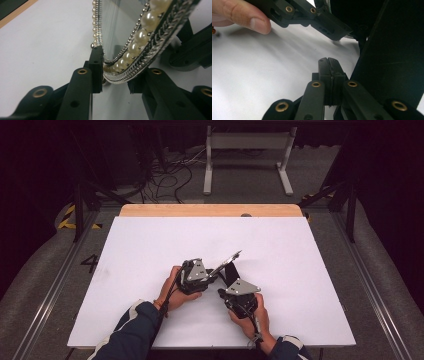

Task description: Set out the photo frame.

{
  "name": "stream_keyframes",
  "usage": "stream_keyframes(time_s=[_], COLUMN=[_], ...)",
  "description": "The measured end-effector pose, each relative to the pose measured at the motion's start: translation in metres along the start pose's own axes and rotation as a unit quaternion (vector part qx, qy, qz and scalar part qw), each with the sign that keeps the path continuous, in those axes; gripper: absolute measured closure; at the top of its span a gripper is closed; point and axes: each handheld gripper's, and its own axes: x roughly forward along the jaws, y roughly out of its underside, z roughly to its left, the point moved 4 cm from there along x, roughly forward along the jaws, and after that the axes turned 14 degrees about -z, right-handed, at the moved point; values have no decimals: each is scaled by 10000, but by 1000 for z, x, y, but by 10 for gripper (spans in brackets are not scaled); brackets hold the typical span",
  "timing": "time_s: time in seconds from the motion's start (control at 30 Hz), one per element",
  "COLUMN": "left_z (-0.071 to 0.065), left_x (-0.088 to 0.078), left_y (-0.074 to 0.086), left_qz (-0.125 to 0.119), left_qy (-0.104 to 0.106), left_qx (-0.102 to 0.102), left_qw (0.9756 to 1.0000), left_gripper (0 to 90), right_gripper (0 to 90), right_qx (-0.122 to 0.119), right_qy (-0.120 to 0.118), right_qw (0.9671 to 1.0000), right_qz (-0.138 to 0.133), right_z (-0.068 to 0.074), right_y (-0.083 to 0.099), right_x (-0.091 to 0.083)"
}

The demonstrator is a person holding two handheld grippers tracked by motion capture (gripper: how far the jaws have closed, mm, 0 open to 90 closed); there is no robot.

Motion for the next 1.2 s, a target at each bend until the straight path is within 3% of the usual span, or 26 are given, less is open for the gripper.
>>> stream_keyframes(time_s=[0.33, 0.4, 0.7, 1.2], left_z=[-6, -7, -9, -22], left_x=[-1, -1, -1, -4], left_y=[-3, -3, -3, -8], left_qz=[80, 106, 77, 215], left_qy=[43, 36, 16, -1], left_qx=[242, 289, 215, 437], left_qw=[9997, 9995, 9997, 9988], left_gripper=[729, 729, 721, 697], right_gripper=[900, 900, 900, 900], right_qx=[84, 98, -165, -365], right_qy=[8, -80, -270, -452], right_qw=[10000, 9999, 9993, 9978], right_qz=[47, 80, 182, 312], right_z=[-9, -12, -17, -24], right_y=[1, 1, 0, 3], right_x=[-4, -5, -7, -16])
